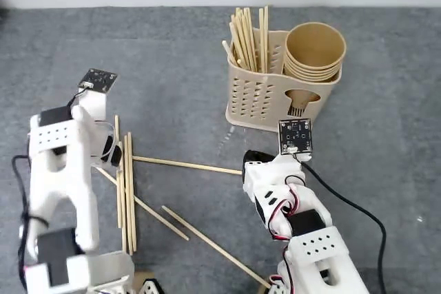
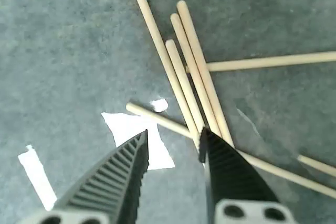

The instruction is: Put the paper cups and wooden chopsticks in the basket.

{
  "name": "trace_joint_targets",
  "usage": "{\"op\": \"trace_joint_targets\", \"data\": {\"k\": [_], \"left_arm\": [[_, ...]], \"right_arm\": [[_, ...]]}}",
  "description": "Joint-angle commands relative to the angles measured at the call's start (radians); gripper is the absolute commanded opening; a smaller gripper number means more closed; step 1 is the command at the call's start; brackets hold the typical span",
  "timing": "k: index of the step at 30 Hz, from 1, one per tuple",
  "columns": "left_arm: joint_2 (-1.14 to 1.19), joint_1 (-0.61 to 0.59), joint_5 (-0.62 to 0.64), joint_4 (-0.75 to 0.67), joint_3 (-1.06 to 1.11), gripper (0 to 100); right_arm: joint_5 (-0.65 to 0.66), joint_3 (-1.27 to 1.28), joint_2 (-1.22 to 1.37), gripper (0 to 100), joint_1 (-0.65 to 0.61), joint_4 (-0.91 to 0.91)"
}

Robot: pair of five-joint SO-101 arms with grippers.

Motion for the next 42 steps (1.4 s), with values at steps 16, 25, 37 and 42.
{"op": "trace_joint_targets", "data": {"k": [16, 25, 37, 42], "left_arm": [[0.267, 0.078, 0.092, -0.175, -0.068, 16], [0.327, 0.083, 0.091, -0.18, -0.09, 3], [0.327, 0.192, 0.092, 0.002, -0.203, 1], [0.327, 0.181, 0.12, 0.104, -0.36, 1]], "right_arm": [[-0.002, -0.008, -0.022, 1.1, 0.002, -0.021], [-0.002, -0.008, -0.022, 1.1, 0.002, -0.021], [-0.002, -0.008, -0.022, 1.1, 0.002, -0.021], [-0.002, -0.008, -0.022, 1.1, 0.002, -0.021]]}}
